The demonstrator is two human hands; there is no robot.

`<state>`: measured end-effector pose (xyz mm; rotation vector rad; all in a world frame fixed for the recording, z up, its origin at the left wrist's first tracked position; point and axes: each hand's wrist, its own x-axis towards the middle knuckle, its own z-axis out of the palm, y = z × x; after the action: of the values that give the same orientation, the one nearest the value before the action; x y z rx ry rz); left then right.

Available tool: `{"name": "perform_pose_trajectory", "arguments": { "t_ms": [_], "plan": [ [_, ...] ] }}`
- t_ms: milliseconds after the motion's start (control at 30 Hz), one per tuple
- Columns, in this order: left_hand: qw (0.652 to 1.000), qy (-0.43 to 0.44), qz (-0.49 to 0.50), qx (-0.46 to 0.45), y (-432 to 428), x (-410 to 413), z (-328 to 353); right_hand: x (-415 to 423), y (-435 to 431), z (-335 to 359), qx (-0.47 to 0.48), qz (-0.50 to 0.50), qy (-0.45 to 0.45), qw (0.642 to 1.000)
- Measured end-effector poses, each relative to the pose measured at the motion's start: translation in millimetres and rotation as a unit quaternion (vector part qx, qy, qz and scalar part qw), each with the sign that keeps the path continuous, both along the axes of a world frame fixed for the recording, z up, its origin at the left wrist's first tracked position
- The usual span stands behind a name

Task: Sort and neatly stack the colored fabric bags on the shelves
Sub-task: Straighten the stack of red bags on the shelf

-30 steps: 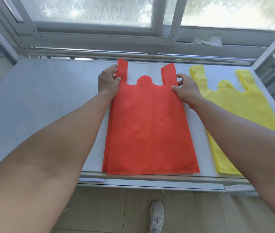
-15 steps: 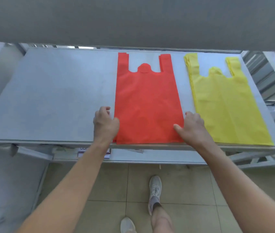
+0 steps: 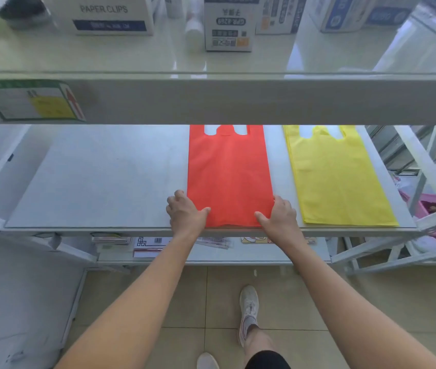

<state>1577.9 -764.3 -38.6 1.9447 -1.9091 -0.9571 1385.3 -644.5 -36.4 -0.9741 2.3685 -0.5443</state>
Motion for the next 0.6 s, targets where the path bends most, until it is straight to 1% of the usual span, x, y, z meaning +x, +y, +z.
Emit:
{"name": "perform_pose_trajectory", "arguments": {
  "t_ms": [33,100,133,200,267,333,400,467,533,567,600],
  "plan": [
    [1.000,-0.023,0.008,0.010,-0.5,-4.7,2.0,0.0,-5.5,0.3,0.005,-0.020,0.000,1.000],
    [0.997,-0.043,0.030,0.060,-9.4,-11.0,4.0,-3.6,-16.9,0.0,0.029,-0.043,0.006,0.999],
    [0.995,-0.053,0.029,0.078,-15.4,-12.3,4.6,-6.5,-21.9,-1.8,0.043,-0.046,0.006,0.998],
    [0.994,-0.064,0.007,0.087,-25.1,-11.9,3.2,-13.1,-28.6,-5.4,0.066,-0.041,-0.004,0.997],
    [0.996,-0.032,-0.021,0.077,-28.4,-8.0,-0.2,-19.1,-31.4,-4.9,0.064,-0.024,-0.018,0.997],
    [0.996,0.041,-0.026,0.074,-23.0,1.9,-2.3,-24.9,-26.5,-3.6,0.020,-0.025,-0.048,0.998],
    [0.989,0.122,-0.004,0.081,-11.3,15.7,-3.5,-27.9,-13.2,-4.5,-0.029,-0.055,-0.120,0.991],
    [0.979,0.180,0.019,0.092,2.4,28.9,-5.9,-26.6,5.5,-7.9,-0.069,-0.101,-0.222,0.967],
    [0.971,0.205,0.034,0.119,15.2,40.4,-11.0,-22.9,22.4,-11.0,-0.100,-0.140,-0.293,0.941],
    [0.971,0.202,0.043,0.125,20.7,45.2,-12.9,-19.7,29.9,-10.1,-0.110,-0.151,-0.308,0.933],
    [0.976,0.174,0.053,0.118,25.3,49.5,-15.9,-15.7,35.7,-8.8,-0.116,-0.157,-0.310,0.930]
  ]
}}
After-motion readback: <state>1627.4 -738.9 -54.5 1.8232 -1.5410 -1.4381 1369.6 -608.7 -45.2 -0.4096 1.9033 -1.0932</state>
